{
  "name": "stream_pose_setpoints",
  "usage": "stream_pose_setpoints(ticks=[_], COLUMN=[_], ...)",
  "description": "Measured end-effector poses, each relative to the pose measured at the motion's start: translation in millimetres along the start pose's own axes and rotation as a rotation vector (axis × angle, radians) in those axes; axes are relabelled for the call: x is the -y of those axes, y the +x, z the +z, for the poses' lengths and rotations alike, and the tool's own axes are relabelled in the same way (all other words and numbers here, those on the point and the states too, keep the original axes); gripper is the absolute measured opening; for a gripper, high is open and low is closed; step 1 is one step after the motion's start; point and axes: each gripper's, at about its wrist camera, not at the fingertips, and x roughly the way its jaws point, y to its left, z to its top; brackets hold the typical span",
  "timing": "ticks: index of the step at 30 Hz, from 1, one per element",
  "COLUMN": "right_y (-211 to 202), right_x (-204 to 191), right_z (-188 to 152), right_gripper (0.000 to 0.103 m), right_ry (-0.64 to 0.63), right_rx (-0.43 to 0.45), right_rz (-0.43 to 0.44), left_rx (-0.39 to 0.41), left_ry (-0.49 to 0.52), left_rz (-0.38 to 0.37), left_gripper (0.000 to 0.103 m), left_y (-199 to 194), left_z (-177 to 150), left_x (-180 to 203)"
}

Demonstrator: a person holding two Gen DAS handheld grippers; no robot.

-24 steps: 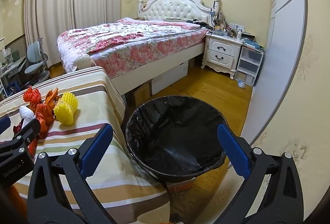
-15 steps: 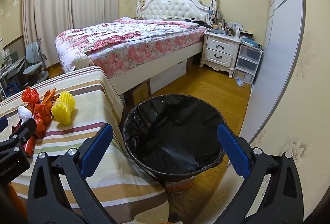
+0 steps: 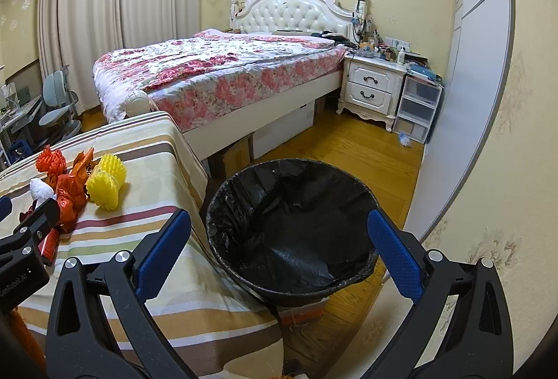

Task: Collect trash

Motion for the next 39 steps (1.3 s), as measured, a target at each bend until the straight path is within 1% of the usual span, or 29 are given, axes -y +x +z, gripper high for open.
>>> stream_pose_setpoints(ticks=[14, 39], right_y=[0.1, -1.0], right_x=[0.4, 4.9], right_z=[-0.1, -2.4], right_gripper=[0.099, 0.099], right_ry=[0.001, 0.006], right_rx=[-0.001, -0.009], right_rz=[-0.001, -0.006], left_rx=[-0.004, -0.005], left_ry=[-0.002, 0.002], left_rz=[-0.004, -0.001], left_gripper=[0.097, 0.097], left_y=[-6.5, -7.1], left_z=[-0.5, -0.1], left_x=[1.9, 1.0])
